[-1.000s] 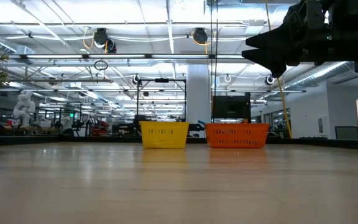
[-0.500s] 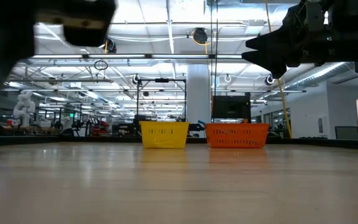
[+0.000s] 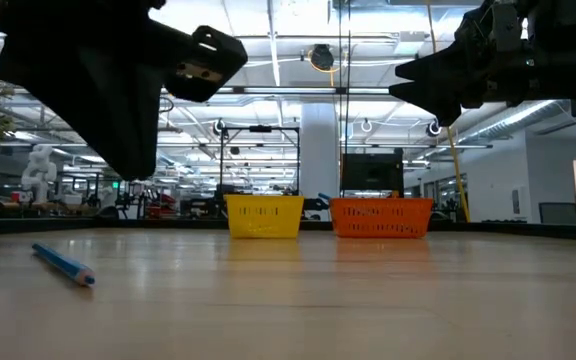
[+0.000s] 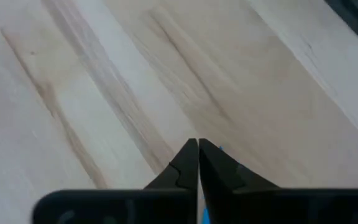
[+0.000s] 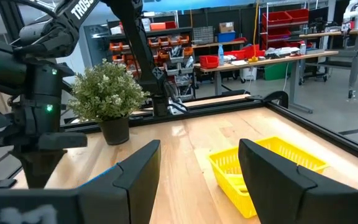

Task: Sort pens & pencils
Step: Put the blue pencil into the orange basket

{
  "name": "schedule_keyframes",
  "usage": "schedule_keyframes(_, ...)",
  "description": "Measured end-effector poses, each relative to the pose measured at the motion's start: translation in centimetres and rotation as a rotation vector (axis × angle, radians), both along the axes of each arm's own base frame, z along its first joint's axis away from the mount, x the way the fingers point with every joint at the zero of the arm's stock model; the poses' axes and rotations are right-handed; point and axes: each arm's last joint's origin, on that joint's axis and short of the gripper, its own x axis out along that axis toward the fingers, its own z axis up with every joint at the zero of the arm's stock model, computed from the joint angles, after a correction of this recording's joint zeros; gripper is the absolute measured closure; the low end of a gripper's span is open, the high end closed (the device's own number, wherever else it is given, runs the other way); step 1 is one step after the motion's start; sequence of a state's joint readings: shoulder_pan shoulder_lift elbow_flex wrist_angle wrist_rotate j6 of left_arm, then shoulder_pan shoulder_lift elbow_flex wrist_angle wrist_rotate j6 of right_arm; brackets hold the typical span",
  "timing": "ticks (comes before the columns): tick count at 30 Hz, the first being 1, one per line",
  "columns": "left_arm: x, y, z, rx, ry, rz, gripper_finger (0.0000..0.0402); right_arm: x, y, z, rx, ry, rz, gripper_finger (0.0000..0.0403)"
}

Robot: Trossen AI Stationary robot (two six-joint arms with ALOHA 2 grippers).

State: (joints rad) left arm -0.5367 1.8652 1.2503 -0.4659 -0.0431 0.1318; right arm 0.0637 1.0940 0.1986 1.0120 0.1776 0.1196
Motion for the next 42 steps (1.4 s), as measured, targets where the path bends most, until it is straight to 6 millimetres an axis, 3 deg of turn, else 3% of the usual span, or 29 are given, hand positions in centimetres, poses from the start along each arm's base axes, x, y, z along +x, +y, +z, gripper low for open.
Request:
schedule_keyframes(5, 0.0, -0.8, 0.2, -0.030, -0.039, -0.009, 0.0329, 0.0, 0.0, 0.0, 0.000, 0.000, 0.000, 0.0197)
schedule_keyframes(11, 0.5, -0.9, -1.7, -0.027, 0.007, -0.015, 0.0249, 0.0, 0.0, 0.0, 0.000, 0.001, 0.001, 0.0197)
schedule_keyframes(16, 0.6, -1.3, -3.2, -0.049, 0.067, -0.038, 0.0221, 0.0, 0.0, 0.0, 0.000, 0.001, 0.000, 0.0197)
schedule_keyframes(20, 0.7, -1.2, -4.2, -0.062, 0.111, -0.006, 0.0218, 0.0, 0.0, 0.0, 0.000, 0.001, 0.000, 0.0197)
schedule_keyframes(32, 0.9, -0.1, -4.5, -0.098, 0.202, 0.104, 0.0222, 0.0, 0.0, 0.0, 0.000, 0.001, 0.000, 0.0197)
schedule_keyframes(42, 0.7, 0.5, -4.6, -0.063, 0.234, 0.101, 0.0300, 0.0, 0.0, 0.0, 0.017, 0.001, 0.000, 0.0197)
